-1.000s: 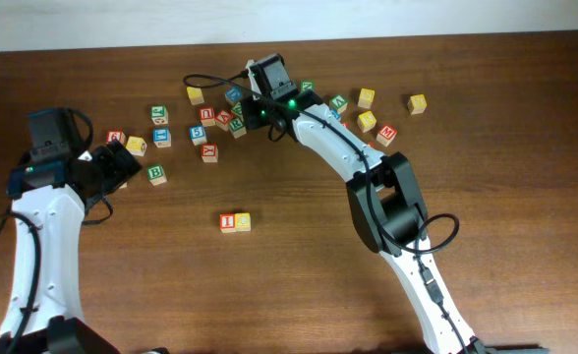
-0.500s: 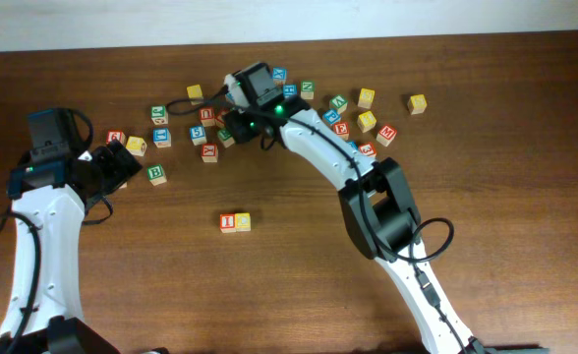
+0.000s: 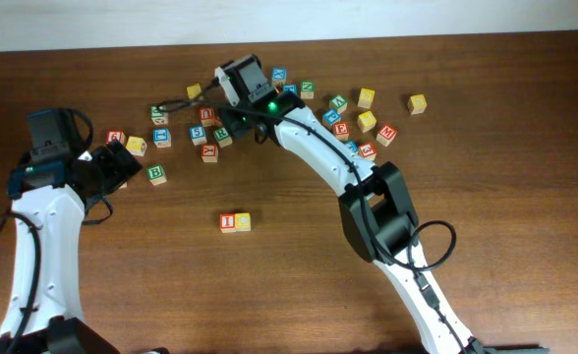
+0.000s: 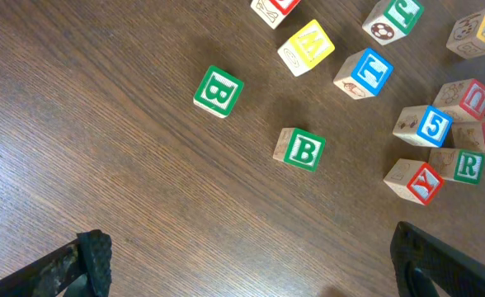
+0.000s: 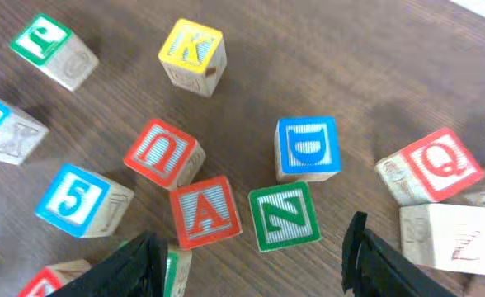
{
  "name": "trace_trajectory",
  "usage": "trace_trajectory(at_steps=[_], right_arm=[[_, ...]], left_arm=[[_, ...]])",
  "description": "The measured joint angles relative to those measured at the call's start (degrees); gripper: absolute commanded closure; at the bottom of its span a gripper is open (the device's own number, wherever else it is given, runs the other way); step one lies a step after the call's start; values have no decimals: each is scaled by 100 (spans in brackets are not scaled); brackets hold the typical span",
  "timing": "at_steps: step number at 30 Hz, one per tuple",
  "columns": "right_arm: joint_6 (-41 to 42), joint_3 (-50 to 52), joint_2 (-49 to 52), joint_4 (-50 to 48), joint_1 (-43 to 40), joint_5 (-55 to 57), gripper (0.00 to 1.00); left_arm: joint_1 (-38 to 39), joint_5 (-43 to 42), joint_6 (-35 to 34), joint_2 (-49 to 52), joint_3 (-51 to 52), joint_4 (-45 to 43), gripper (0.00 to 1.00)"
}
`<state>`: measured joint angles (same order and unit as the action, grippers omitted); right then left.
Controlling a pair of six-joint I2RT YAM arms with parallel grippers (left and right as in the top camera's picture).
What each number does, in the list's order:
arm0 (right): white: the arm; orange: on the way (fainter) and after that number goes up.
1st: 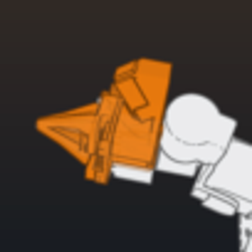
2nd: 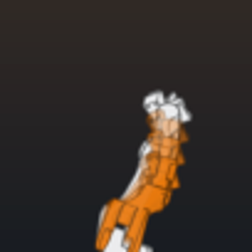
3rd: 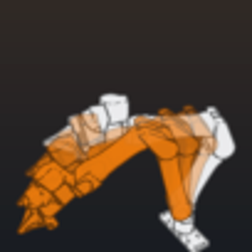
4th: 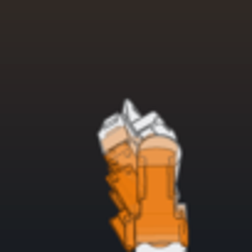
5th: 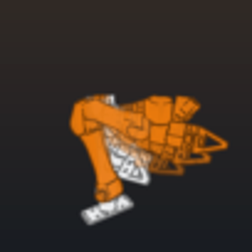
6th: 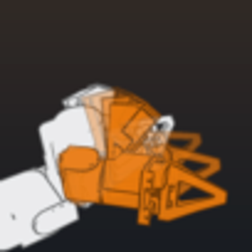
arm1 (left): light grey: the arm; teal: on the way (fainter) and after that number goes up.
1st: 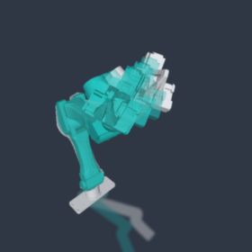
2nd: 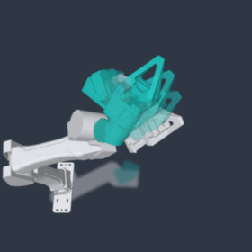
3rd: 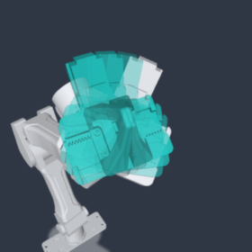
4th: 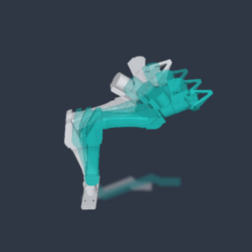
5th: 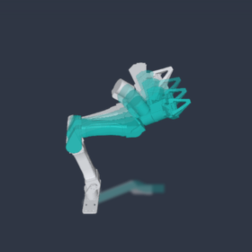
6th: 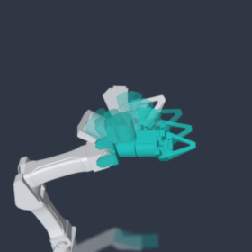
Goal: Spell out ICRA
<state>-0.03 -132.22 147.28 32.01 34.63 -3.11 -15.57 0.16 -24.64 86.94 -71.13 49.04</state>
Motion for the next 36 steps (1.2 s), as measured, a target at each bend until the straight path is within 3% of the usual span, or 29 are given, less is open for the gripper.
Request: trace_trajectory(at_steps=[9,36], right_arm=[[267,-55,-59,203,424,31,38],[778,437,13,164,409,116,39]], left_arm=[[0,0,0,0,0,0,1],[0,0,0,0,0,0,1]])
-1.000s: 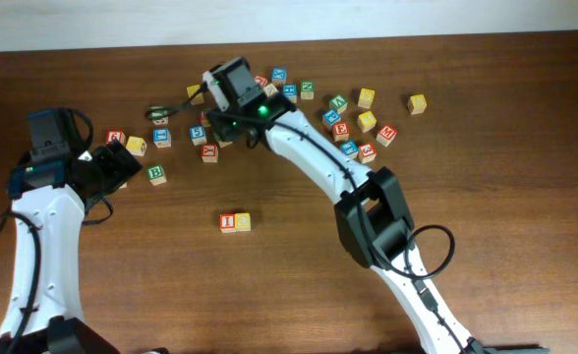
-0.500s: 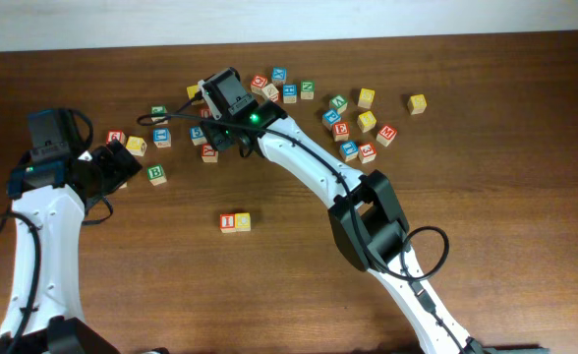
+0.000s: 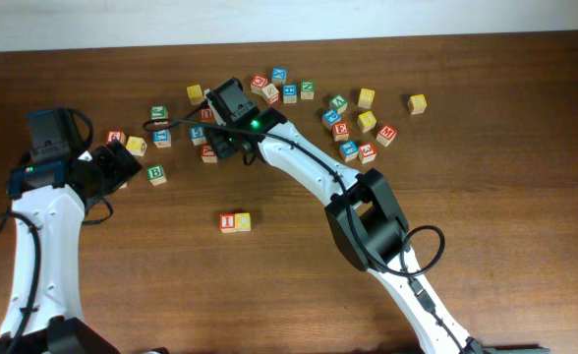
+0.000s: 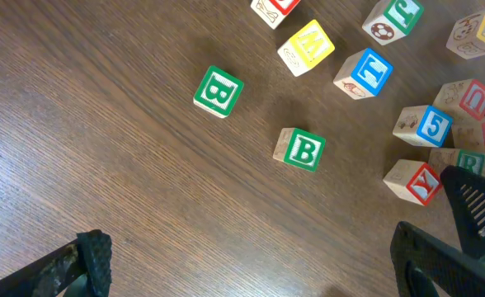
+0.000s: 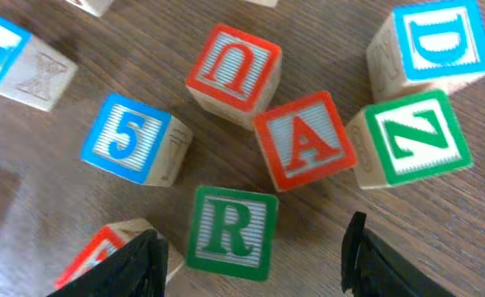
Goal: Spell out ICRA
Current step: 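Close the right gripper on the green R block and lift it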
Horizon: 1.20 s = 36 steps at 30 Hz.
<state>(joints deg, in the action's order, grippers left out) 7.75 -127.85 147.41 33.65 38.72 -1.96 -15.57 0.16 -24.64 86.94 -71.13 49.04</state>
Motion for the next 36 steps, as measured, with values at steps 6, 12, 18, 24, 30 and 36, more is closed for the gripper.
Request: trace_trajectory(at_steps=[6,12,18,24,30,36], right_arm=[[313,33,0,120,-61,264,39],[426,33,0,101,-92,308,42],[426,37,0,-282,-92,249,36],[426,37,2,-142,-92,-46,47],[426,37,2,-94,-92,-92,43],[437,37,2,-109,-92,-96,56]], left_arm=[[0,0,0,0,0,0,1],[0,0,0,0,0,0,1],[0,0,0,0,0,0,1],[0,0,0,0,0,-4,1],[0,0,0,0,0,-4,1],[0,0,-2,0,0,-4,1]])
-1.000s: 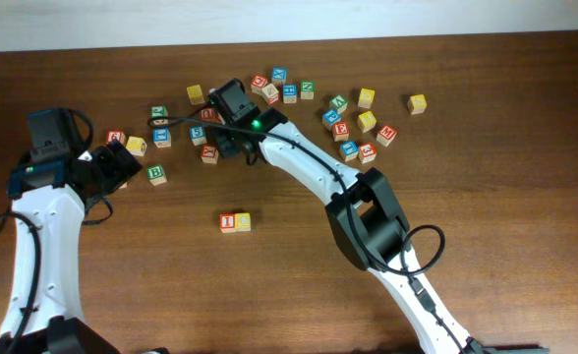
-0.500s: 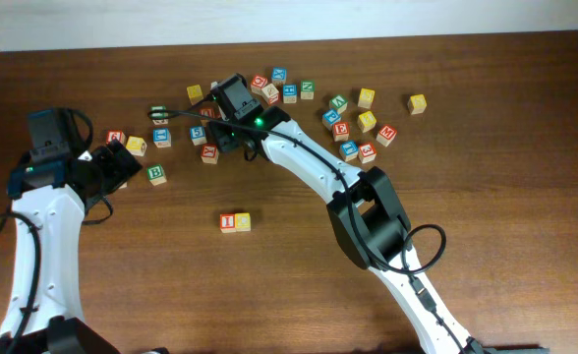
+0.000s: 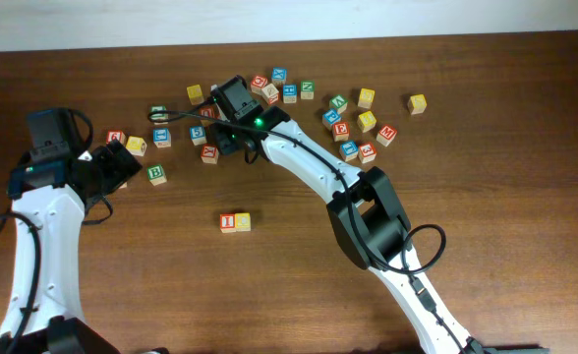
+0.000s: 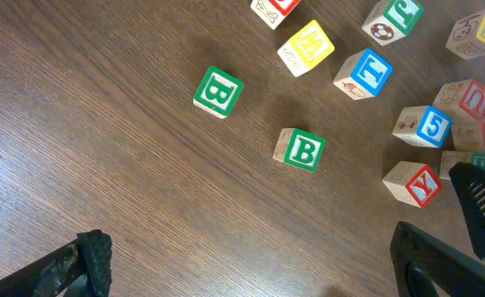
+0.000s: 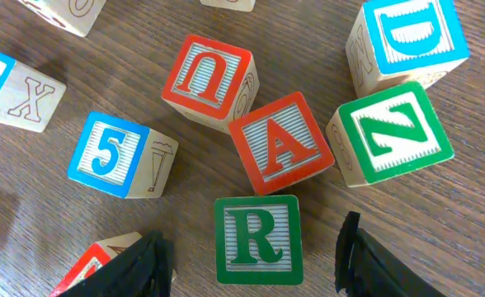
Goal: Spell out ICRA
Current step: 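Close the right gripper on the green R block and lift it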
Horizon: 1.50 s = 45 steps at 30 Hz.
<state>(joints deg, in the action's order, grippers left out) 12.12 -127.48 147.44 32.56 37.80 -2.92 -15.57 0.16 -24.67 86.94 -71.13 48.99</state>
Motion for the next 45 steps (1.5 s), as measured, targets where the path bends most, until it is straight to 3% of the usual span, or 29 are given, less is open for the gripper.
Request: trace_trajectory(at_steps=[17,19,25,30,38,45], right_arm=[[-4,0,0,153,0,-15,69],[-4,0,0,155,-2,-13,78],[0,0,-28,326,-63,-20,88],[-7,0,-201,1003,-229,-39,89],[-7,-2,-531,2918,-481,-87,90],[-9,0,-577,3471,-476,-367,87]], left_arm=[[0,0,2,0,0,0,1],[0,0,2,0,0,0,1],[0,0,0,0,0,0,1],[0,0,0,0,0,0,1],[0,0,0,0,0,0,1],[0,0,0,0,0,-2,0]])
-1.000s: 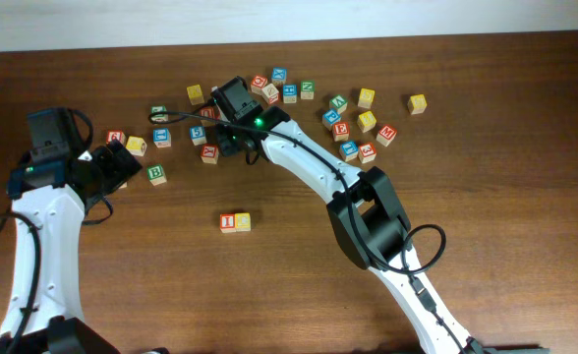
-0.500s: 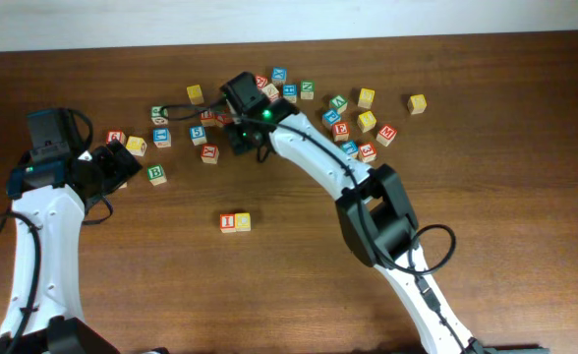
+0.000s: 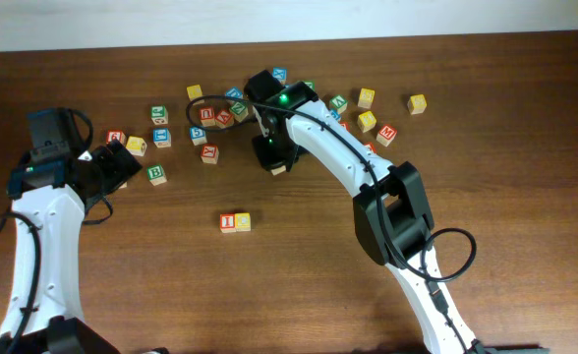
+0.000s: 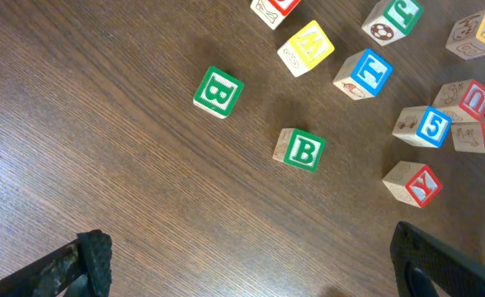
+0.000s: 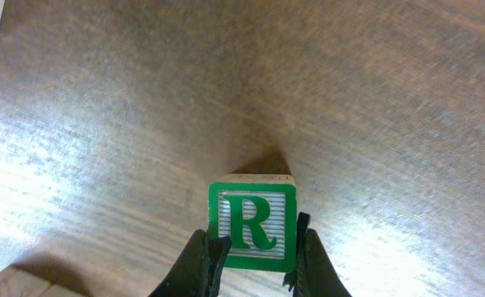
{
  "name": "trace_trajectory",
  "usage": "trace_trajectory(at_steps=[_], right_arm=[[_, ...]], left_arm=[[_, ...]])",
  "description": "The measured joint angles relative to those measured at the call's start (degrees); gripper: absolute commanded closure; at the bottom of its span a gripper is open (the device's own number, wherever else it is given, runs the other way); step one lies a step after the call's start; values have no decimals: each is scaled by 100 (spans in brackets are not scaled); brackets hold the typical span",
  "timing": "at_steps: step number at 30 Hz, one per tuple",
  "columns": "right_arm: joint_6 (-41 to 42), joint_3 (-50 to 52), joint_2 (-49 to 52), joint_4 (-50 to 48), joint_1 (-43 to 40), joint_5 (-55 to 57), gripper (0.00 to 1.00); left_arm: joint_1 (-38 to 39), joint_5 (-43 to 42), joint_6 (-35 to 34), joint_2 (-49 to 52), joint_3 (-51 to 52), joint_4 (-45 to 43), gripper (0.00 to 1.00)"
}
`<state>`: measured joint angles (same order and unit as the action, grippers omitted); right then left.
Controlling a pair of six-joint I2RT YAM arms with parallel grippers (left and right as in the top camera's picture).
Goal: Spell out ICRA
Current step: 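Close the right gripper on the green R block and lift it, then carry the R block toward the IC pair and lower it onto the table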
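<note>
My right gripper is shut on a green R block, held a little above bare wood with its shadow beneath. Overhead, the right gripper hangs just in front of the block cluster. A red I block and a yellow C block sit side by side mid-table. The red A block lies beside the red U block in the cluster. My left gripper is open over bare table at the left, holding nothing.
Loose letter blocks lie scattered along the back of the table: two green B blocks, a yellow M, a blue T, a blue 5, a red Y. More blocks lie to the right.
My right gripper was open astride the green R block in the cluster. Now it is shut on that block and holds it over bare wood, to the right and nearer the front. The left arm is unmoved.
At first my right gripper was open above the K, D, U, A and N blocks. It then stood lower over the R block beside the A, then astride it. Now the R is gripped and out of the cluster. I and C stayed together mid-table throughout.
</note>
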<state>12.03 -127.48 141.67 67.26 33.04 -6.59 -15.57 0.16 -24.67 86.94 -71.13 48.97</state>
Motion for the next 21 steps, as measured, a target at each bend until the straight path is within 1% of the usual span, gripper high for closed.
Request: trace_trajectory(at_steps=[3,7,8,9,11,12,15,18,21], right_arm=[[4,0,2,17,0,-87,84],[-2,0,2,59,0,-149,75],[-2,0,2,76,0,-153,69],[0,0,2,90,0,-160,57],[26,0,2,94,0,-184,41],[13,0,2,98,0,-190,35],[0,0,2,107,0,-197,26],[4,0,2,70,0,-144,23],[2,0,2,-109,0,-37,17]], left_arm=[[0,0,2,0,0,2,1],[0,0,0,0,0,0,1],[0,0,0,0,0,0,1],[0,0,2,0,0,2,1],[0,0,2,0,0,0,1],[0,0,2,0,0,0,1],[0,0,2,0,0,0,1],[0,0,2,0,0,0,1],[0,0,2,0,0,0,0]])
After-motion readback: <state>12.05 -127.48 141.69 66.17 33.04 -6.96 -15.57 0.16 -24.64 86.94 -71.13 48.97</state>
